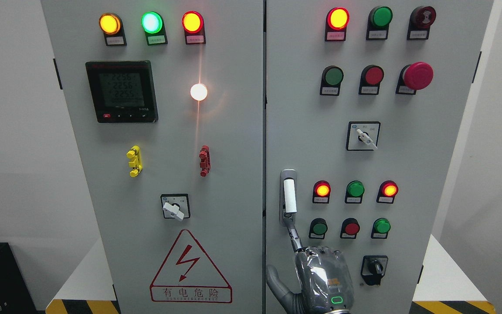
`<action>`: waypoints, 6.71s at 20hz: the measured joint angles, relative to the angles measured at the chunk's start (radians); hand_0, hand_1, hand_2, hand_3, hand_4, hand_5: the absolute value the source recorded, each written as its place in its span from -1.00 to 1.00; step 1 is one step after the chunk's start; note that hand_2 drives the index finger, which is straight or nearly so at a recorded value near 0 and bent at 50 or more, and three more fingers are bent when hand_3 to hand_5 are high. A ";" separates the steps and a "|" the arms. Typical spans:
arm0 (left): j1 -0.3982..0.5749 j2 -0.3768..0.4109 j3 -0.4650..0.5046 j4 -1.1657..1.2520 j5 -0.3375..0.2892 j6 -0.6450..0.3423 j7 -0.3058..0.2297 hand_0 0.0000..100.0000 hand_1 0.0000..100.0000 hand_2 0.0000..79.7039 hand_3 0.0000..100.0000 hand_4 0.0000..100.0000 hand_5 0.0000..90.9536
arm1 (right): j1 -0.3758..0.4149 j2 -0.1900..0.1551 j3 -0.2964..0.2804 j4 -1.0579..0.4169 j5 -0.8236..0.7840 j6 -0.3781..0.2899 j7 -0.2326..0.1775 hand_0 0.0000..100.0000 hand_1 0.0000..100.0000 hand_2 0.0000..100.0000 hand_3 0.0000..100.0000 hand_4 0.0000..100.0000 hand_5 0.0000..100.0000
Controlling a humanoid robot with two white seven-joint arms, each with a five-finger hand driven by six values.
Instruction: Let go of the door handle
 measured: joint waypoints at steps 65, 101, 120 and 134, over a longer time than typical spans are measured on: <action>0.000 0.000 0.000 0.000 0.000 0.000 0.000 -0.76 0.11 -1.00 -1.00 -1.00 -1.00 | 0.136 -0.023 -0.076 -0.236 -0.004 -0.097 -0.042 -0.31 -0.76 0.62 1.00 1.00 1.00; 0.000 0.000 0.000 0.000 0.000 0.000 0.000 -0.76 0.11 -1.00 -1.00 -1.00 -1.00 | -0.126 -0.008 -0.009 -0.076 0.079 0.034 -0.036 -0.42 -0.66 0.87 1.00 1.00 1.00; 0.000 0.000 0.000 0.000 0.000 0.000 0.000 -0.76 0.11 -1.00 -1.00 -1.00 -1.00 | -0.184 -0.003 -0.004 -0.010 0.081 0.074 -0.029 -0.43 -0.58 0.90 1.00 1.00 1.00; 0.000 0.000 0.000 0.000 0.000 0.000 0.000 -0.76 0.11 -1.00 -1.00 -1.00 -1.00 | -0.198 -0.002 -0.012 0.012 0.079 0.084 -0.036 -0.36 -0.58 0.91 1.00 1.00 1.00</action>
